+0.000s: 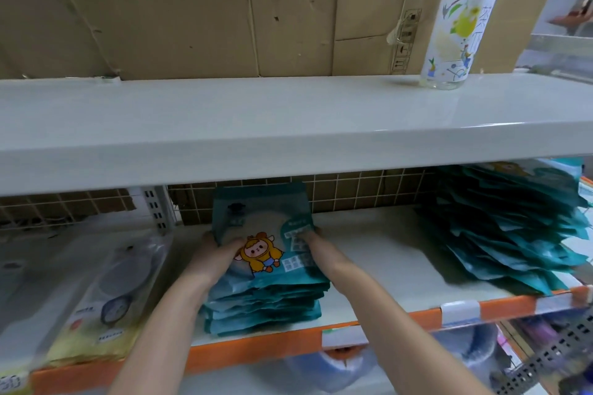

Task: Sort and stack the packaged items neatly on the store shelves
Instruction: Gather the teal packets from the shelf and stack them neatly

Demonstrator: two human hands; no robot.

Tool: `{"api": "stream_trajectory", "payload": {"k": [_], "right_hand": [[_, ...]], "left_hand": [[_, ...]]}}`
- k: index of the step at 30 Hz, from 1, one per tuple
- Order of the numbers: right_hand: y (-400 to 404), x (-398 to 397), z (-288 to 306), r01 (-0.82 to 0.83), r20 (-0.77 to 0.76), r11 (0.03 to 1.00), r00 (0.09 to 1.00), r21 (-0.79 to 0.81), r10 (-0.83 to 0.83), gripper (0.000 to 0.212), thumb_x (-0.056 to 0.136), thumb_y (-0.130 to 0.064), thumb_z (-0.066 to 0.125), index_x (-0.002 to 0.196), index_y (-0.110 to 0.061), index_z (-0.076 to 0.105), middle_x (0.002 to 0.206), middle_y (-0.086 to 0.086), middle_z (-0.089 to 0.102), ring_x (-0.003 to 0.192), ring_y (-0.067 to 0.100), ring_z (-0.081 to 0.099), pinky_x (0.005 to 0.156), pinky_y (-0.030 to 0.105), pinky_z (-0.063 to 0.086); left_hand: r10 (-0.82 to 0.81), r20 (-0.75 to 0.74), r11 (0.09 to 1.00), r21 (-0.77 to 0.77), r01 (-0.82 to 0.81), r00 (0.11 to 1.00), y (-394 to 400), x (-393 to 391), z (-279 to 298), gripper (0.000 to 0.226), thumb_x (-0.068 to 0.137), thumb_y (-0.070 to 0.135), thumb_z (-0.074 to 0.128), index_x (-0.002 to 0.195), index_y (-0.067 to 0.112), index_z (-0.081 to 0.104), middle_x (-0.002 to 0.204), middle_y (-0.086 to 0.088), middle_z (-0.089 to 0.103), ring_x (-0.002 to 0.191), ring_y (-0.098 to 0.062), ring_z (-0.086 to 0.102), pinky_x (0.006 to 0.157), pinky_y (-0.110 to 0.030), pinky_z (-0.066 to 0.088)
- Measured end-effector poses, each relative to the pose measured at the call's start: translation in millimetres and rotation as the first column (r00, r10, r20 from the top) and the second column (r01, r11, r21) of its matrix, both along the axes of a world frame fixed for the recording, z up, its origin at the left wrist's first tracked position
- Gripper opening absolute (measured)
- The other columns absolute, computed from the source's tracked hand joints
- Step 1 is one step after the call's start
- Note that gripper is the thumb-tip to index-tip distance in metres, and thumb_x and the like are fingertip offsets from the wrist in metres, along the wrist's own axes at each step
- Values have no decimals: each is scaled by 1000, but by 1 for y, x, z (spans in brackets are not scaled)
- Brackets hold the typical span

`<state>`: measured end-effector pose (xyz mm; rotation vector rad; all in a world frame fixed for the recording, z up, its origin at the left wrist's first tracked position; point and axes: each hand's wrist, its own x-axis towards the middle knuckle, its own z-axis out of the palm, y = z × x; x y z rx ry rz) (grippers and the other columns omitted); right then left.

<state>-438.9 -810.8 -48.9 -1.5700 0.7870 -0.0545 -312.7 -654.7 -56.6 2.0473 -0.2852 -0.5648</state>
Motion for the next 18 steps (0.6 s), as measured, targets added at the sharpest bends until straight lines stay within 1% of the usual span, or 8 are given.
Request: {"api": "stream_trajectory", "payload": {"k": [5, 8, 10, 11, 12, 14, 16, 18], "right_hand": [[-2, -5, 8, -26, -35, 1000, 999, -11, 25, 29, 99, -44, 38, 105, -21, 55, 96, 2, 66, 78, 13, 61, 68, 22, 46], [-7, -8, 12, -41, 17, 990, 999, -135, 44, 41, 99, -41, 43, 136, -22, 38, 116, 3, 61, 83, 9, 61, 63, 16, 44], [-14, -13, 14, -12, 83, 985, 996, -175, 27, 58, 99, -40, 44, 149, -22, 21, 140, 6, 49, 112, 20, 59, 80, 20, 45], [-20, -16, 15, 26, 117, 982, 993, -188, -4, 62, 98, -39, 46, 151, -22, 17, 149, 6, 40, 127, 25, 49, 89, 26, 43], [-28, -21, 17, 67, 147, 975, 988, -213, -35, 64, 97, -39, 48, 151, -21, 19, 152, 6, 34, 135, 26, 40, 97, 30, 39], [-49, -35, 21, 146, 200, 943, 976, -300, -87, 62, 95, -37, 54, 148, -19, 28, 151, 5, 37, 136, 25, 38, 103, 32, 37], [-73, -53, 28, 234, 255, 889, 957, -393, -139, 58, 93, -33, 57, 145, -19, 35, 145, 4, 45, 131, 22, 44, 104, 34, 41], [-101, -75, 37, 320, 335, 816, 927, -480, -167, 46, 93, -28, 57, 137, -19, 47, 133, 1, 56, 122, 18, 52, 98, 32, 46]], "left_hand": [[1, 20, 999, 43, -2, 1000, 0, 1, 1, 57, 89, 41, 59, 134, 10, 42, 109, -11, 62, 94, -25, 63, 79, -35, 50], [-25, 134, 985, 171, 1, 991, -2, -7, 16, 73, 87, 49, 59, 144, 12, 32, 132, -16, 52, 112, -31, 55, 94, -42, 46], [-54, 263, 957, 290, -25, 963, -8, -17, 28, 68, 89, 46, 56, 143, 9, 36, 136, -18, 47, 119, -35, 49, 99, -40, 42], [-65, 327, 944, 327, -48, 943, -14, -23, 35, 69, 90, 45, 55, 144, 8, 34, 139, -19, 43, 124, -36, 45, 103, -43, 39], [-74, 396, 934, 349, -75, 915, -21, -30, 41, 74, 90, 46, 55, 147, 8, 26, 146, -19, 35, 131, -38, 38, 107, -47, 34], [-96, 503, 932, 349, -101, 859, -40, -42, 51, 84, 89, 51, 55, 151, 14, 13, 156, -15, 18, 140, -38, 23, 110, -51, 27], [-106, 515, 955, 292, -58, 850, -66, -56, 56, 81, 89, 50, 55, 151, 16, 16, 157, -12, 17, 141, -35, 21, 111, -48, 27], [-105, 503, 984, 178, 16, 858, -99, -73, 55, 71, 90, 42, 57, 148, 15, 27, 153, -12, 26, 138, -32, 29, 109, -43, 30]]}}
